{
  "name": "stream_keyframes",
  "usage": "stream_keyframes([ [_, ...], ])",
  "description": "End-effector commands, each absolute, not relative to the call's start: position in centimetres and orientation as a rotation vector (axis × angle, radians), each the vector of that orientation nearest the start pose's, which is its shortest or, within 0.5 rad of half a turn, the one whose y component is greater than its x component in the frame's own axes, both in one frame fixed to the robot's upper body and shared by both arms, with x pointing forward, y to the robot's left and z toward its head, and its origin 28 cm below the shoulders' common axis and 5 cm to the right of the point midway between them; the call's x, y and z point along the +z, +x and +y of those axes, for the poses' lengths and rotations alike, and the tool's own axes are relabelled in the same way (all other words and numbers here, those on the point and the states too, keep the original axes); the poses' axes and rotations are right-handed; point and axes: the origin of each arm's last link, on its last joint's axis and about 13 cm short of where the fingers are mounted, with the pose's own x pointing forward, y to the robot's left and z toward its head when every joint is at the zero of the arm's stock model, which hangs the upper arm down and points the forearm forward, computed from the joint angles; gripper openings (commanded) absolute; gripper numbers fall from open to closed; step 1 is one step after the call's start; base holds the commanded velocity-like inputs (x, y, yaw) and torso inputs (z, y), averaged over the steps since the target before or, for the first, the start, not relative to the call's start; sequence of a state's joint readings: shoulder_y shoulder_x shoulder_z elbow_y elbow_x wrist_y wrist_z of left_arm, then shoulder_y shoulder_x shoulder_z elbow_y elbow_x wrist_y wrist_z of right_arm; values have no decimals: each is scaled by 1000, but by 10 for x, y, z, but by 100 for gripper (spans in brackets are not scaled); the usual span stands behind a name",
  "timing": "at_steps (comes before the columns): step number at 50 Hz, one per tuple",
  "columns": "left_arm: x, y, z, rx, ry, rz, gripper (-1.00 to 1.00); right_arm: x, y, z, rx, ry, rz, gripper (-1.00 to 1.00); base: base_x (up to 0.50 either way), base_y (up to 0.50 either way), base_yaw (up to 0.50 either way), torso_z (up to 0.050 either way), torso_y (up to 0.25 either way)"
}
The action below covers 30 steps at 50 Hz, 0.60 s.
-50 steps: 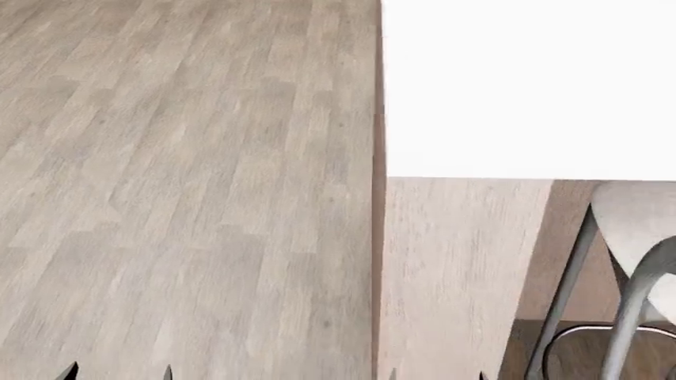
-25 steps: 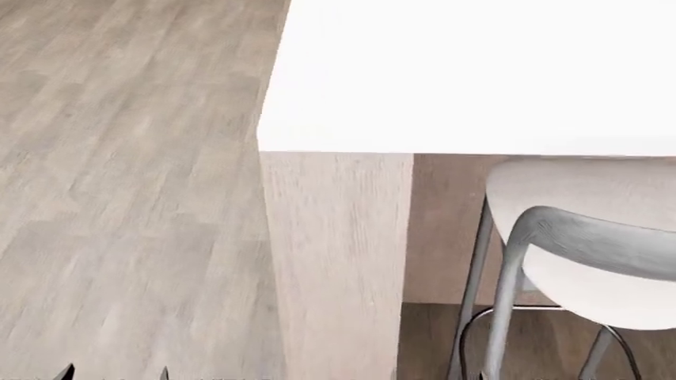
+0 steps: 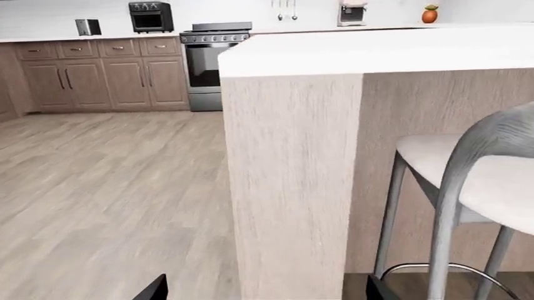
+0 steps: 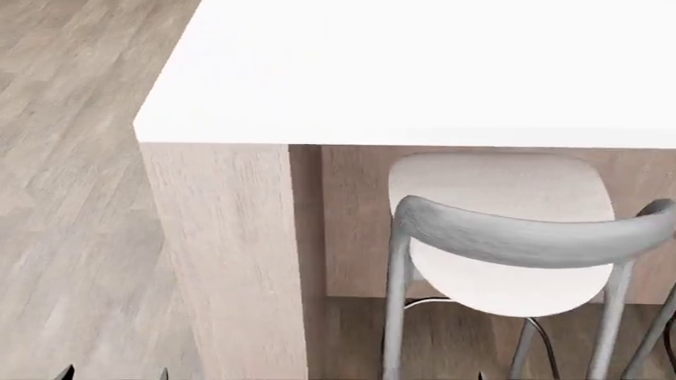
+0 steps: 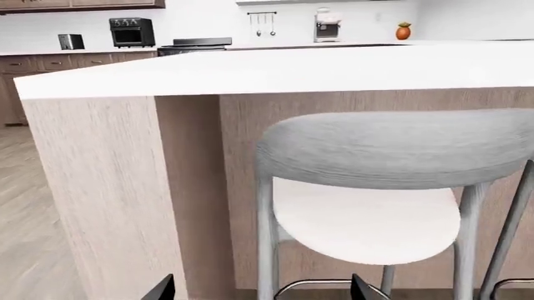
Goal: Place the cup inside the bowl on the dining table and move the bowl to any counter.
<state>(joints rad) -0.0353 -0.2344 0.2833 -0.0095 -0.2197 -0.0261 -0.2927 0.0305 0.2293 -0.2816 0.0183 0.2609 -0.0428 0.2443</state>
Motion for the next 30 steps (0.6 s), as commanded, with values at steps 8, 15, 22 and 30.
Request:
stream_keyframes([
  [8,10,210,205,15,29,53,100,12,209,-95,26,26,15,100,0,-500,0,0,0],
  [15,10,211,204,16,33,58,100,12,209,-96,25,26,15,100,0,-500,0,0,0],
  [22,10,208,206,13,32,57,100,11,210,-96,22,19,17,100,0,-500,0,0,0],
  [30,10,208,206,14,31,55,100,11,209,-96,21,15,17,100,0,-500,0,0,0],
])
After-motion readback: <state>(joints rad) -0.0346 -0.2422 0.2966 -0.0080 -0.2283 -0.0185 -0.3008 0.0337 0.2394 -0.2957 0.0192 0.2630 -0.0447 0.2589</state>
